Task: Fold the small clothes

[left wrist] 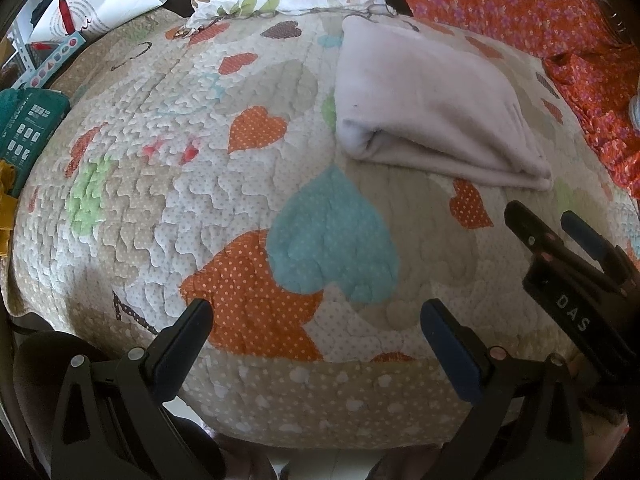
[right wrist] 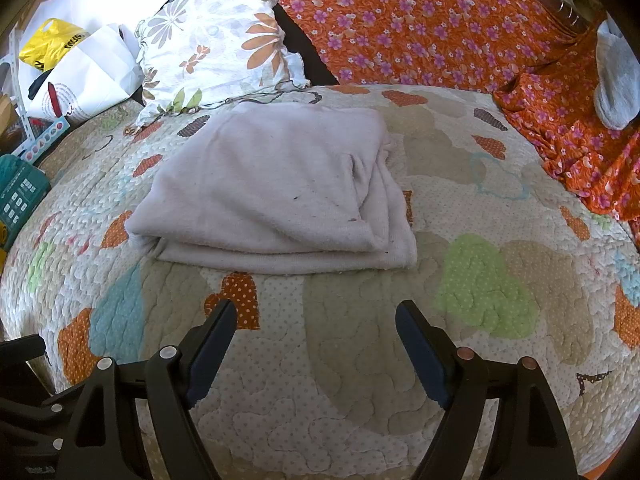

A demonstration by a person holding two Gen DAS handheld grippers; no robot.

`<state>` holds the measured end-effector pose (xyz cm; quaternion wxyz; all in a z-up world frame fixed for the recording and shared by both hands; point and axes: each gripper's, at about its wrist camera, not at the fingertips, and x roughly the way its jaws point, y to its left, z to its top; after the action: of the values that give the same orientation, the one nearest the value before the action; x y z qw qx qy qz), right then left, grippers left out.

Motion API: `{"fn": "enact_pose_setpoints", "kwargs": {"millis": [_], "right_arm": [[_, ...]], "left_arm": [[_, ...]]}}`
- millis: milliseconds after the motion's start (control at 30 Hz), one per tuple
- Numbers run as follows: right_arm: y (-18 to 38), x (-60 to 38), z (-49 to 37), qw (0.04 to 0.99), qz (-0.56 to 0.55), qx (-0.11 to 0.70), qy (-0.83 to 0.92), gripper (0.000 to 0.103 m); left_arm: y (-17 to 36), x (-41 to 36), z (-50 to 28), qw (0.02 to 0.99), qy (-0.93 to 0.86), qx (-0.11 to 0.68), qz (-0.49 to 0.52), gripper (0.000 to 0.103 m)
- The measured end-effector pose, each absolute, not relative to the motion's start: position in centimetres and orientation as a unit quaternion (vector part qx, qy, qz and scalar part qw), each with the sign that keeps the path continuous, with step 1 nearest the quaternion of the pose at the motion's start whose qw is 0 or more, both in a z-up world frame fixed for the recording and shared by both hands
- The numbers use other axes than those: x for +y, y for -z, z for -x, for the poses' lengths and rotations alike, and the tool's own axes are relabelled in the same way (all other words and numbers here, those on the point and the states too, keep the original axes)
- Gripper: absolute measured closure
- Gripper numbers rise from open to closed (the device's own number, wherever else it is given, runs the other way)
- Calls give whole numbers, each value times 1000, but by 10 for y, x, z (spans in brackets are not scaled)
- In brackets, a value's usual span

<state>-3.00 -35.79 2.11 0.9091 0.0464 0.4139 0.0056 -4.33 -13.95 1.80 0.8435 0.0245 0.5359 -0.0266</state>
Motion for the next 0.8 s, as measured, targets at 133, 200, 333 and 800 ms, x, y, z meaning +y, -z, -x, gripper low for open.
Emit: {"fn": "enact_pose_setpoints", "kwargs": {"millis": [133,200,333,800], "right_arm": [[-21,-358,30,909,-46,414,-5,17],[-21,-358,30,909,-46,414,-5,17],[-21,-358,30,909,-44,415,-3,17],[-22,-366,30,911,-42,409,21,17]], "left_arm": [[-17,-139,42,843,28,536,-24,0],[-16,-138,40,843,30,537,-22,0],[-12,-137,35,840,34,541,-11,0],[-2,-130,11,832,47,552,29,0]]}}
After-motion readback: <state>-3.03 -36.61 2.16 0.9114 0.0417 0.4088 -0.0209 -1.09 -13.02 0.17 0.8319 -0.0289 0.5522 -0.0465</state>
